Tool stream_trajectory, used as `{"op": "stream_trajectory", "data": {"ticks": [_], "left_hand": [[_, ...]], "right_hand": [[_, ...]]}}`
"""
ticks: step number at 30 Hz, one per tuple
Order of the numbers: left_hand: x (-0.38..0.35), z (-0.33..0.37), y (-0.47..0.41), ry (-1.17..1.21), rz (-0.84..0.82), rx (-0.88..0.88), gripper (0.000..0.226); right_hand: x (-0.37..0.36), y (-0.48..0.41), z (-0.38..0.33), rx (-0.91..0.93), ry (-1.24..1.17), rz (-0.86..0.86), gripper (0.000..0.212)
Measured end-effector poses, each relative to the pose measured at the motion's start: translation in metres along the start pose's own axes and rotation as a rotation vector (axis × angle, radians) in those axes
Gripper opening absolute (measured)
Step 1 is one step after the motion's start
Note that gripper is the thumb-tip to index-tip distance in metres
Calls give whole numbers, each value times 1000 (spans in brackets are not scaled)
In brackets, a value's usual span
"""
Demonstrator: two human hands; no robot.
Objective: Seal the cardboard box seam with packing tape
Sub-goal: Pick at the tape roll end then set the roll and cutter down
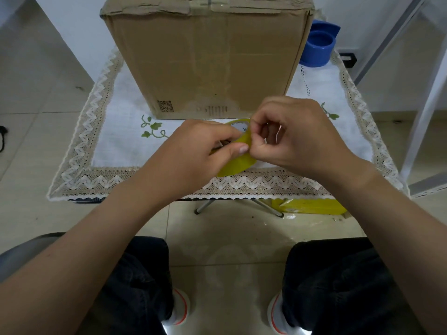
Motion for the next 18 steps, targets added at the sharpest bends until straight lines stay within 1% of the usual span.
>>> {"op": "stream_trajectory", "data": {"ticks": [3,5,7,8,10,14,16,18], "left_hand": [[0,-4,0,78,18,77,28],[2,-7,0,99,53,109,24],[4,-10,0,108,82,130,21],[5,-11,1,105,84,135,21],[5,-10,2,91,86,133,22],[3,-8,1,33,99,124,31],[2,-7,1,41,83,126,30],[1,-6,2,51,61,135,24]], "right_hand": [[2,0,3,-70,-52,18,3],[4,1,10,-146,-122,54,4],[5,2,15,-192,-167,53,10],[4,2,15,-188,-175,36,13],[1,1,13,-166,-211,13,11],[1,0,11,-161,-255,19,8],[2,0,11,-165,-246,16,6],[4,-1,12,-184,-232,10,3]]}}
Point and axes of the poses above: each hand's wrist, its own y-axis away from the middle knuckle, its own x-axis out of the back of the hand, z = x × y, the point moved 4 cm from there along -y, towards the middle knuckle, and after that the axes turned 7 degrees about z, right-handed, at the moved point
